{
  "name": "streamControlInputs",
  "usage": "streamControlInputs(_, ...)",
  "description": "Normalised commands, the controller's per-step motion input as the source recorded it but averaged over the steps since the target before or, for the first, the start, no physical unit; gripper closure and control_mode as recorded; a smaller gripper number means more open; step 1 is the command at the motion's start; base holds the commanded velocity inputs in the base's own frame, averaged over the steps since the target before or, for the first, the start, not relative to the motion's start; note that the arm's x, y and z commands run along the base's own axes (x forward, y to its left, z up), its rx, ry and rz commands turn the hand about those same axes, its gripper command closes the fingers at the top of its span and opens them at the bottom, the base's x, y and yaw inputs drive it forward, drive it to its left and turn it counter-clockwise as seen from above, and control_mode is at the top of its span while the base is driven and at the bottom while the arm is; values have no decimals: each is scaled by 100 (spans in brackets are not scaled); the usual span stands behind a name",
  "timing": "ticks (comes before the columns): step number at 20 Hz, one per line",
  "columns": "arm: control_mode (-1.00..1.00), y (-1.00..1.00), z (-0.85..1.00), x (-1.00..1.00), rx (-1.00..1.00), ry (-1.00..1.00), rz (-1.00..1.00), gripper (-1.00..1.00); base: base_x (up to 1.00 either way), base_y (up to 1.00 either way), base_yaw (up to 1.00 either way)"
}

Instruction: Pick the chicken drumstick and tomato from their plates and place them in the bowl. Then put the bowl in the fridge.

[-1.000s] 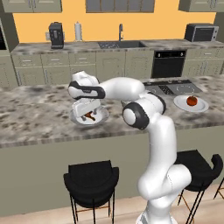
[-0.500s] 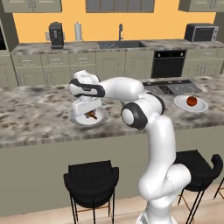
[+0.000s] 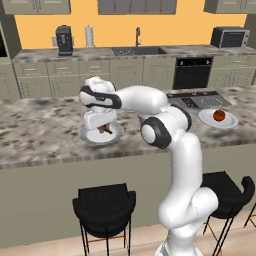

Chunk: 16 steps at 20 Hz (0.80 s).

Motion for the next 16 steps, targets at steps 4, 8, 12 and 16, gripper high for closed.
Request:
streamControlInputs(4,-100,-14,52,-38,1,-15,18,100,0,0,0)
streamControlInputs(8,-100,-39,36,-48,8,-21,26,100,0,0,0)
streamControlInputs(12,-100,-48,25,-53,14,-21,29,100,0,0,0)
streamControlInputs(16,-100,-47,38,-45,20,-10,25,100,0,0,0)
